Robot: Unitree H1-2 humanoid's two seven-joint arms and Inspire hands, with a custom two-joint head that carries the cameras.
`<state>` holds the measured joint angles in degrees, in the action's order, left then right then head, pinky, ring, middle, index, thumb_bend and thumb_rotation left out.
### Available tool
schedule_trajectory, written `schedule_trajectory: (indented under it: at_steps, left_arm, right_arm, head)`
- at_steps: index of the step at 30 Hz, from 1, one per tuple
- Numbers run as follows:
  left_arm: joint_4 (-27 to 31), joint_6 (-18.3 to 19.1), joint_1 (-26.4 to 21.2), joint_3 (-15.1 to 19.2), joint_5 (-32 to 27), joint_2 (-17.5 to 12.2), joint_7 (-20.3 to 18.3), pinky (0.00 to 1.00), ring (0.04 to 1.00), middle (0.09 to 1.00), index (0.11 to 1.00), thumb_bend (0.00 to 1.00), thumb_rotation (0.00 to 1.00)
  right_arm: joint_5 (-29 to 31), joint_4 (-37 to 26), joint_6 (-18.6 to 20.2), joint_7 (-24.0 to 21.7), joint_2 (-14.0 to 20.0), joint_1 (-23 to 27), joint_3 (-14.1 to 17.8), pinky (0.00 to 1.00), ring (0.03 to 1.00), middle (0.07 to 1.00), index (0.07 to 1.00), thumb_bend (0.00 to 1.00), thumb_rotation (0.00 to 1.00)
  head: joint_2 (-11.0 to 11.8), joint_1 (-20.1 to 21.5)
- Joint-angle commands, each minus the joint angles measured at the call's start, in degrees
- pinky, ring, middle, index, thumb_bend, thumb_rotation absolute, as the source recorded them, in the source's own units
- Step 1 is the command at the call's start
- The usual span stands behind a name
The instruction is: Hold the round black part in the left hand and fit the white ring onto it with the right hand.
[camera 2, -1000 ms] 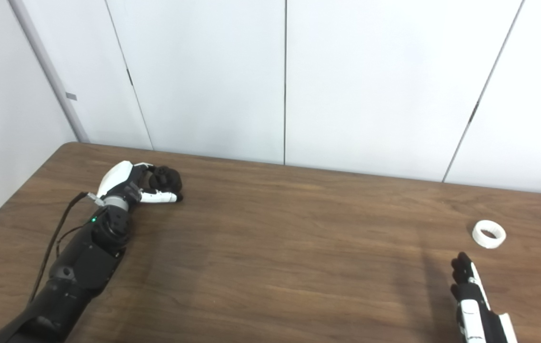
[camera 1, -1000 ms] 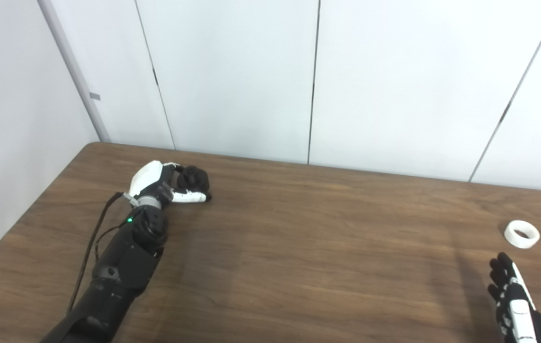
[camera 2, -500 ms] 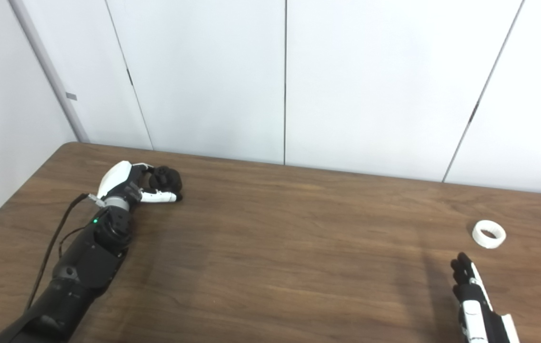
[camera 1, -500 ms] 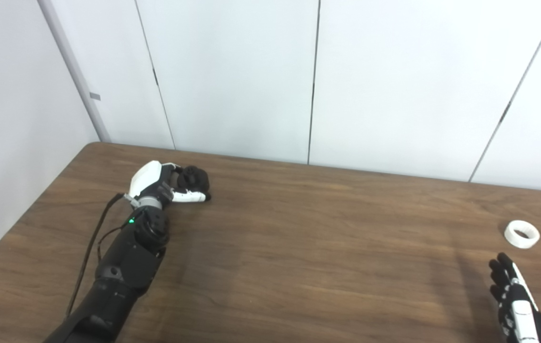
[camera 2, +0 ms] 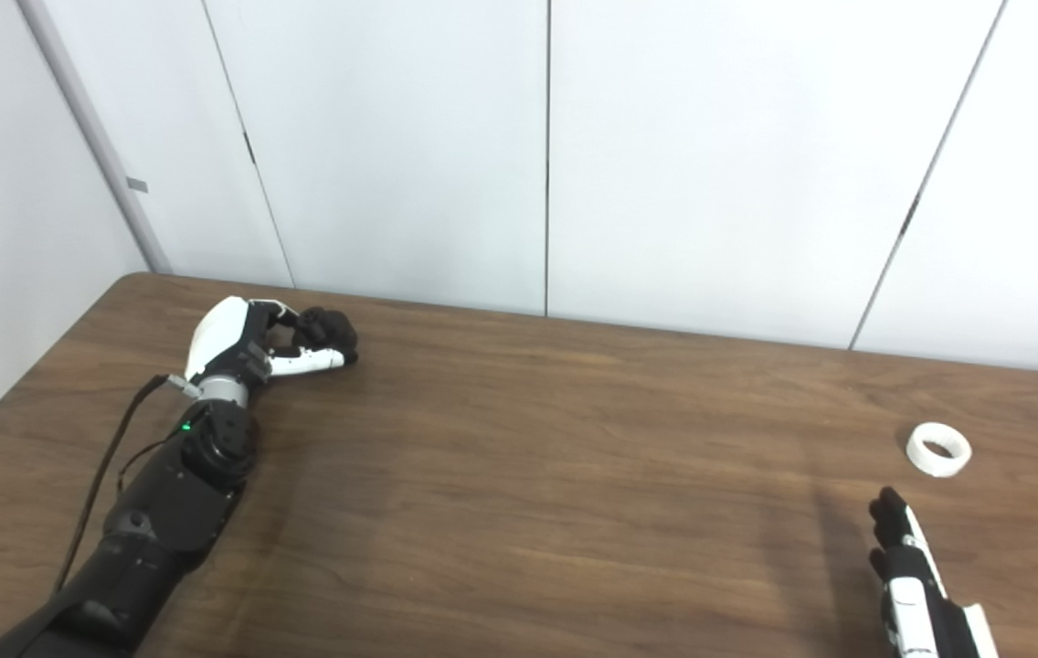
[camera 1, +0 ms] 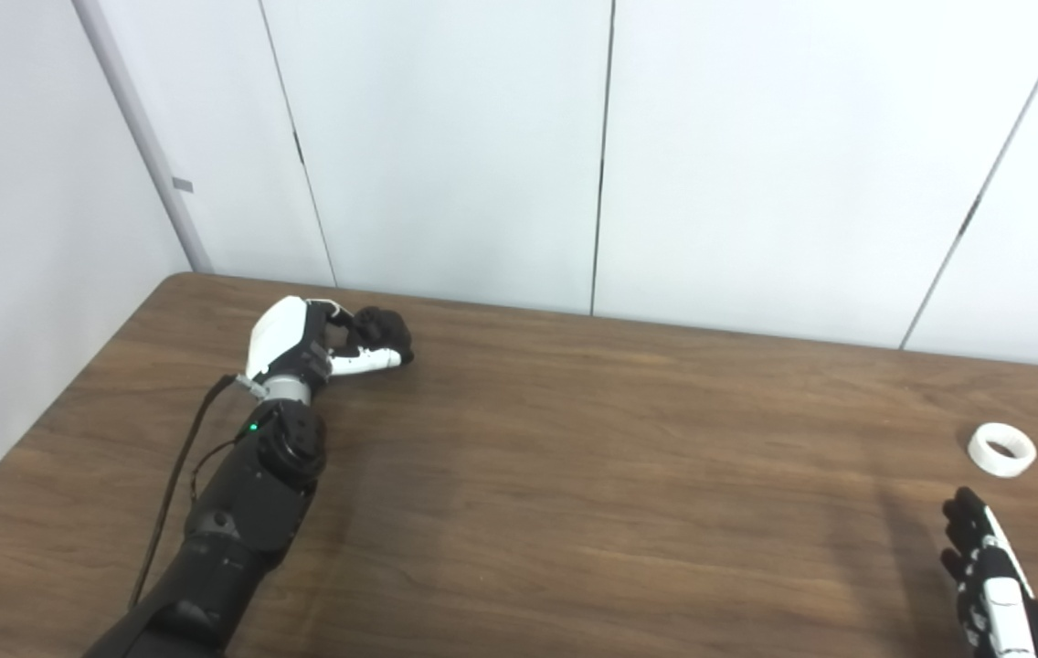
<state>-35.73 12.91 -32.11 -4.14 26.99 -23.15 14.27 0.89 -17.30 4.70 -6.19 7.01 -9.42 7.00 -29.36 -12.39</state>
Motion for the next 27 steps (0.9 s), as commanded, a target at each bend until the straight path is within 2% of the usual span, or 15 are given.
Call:
schedule_trajectory:
  at_steps: [1, 12, 20, 27]
  left_arm:
    - [0.42, -1.33, -2.73, -0.13, 0.67, -1.37, 1.12, 0.81, 0.83, 0.755, 0.487, 0.52, 0.05]
    - [3.71, -0.89, -1.35, -0.87, 0.96, -2.01, 0.3, 0.8, 0.84, 0.759, 0.485, 0.52, 0.05]
    - [16.98, 2.26, 4.62, -2.44, 2.74, -2.07, -4.25, 0.88, 0.884, 0.791, 0.486, 0.52, 0.05]
    - [27.36, 6.8, 10.03, -3.69, 6.11, -0.62, -7.22, 0.87, 0.878, 0.786, 0.485, 0.52, 0.05]
  right_arm:
    - [0.76, -1.62, -0.94, -0.37, 1.97, -0.3, 0.37, 1.0, 1.0, 0.977, 0.972, 0.29, 1.0]
    - [0.96, -1.56, -1.12, 0.52, 2.08, -0.07, -0.34, 1.0, 1.0, 0.971, 0.972, 0.32, 1.0]
    - [0.07, -2.23, -0.76, 1.32, 1.39, -0.07, -1.05, 1.0, 0.997, 0.966, 0.97, 0.32, 1.0]
    - [-1.45, -2.08, -0.68, 2.35, 1.25, -0.14, -1.71, 1.0, 0.997, 0.954, 0.952, 0.35, 1.0]
  head:
    - [-0.08, -0.08]
    - [-0.49, 0.46]
    - [-0.91, 1.23]
    - [-1.27, 2.23]
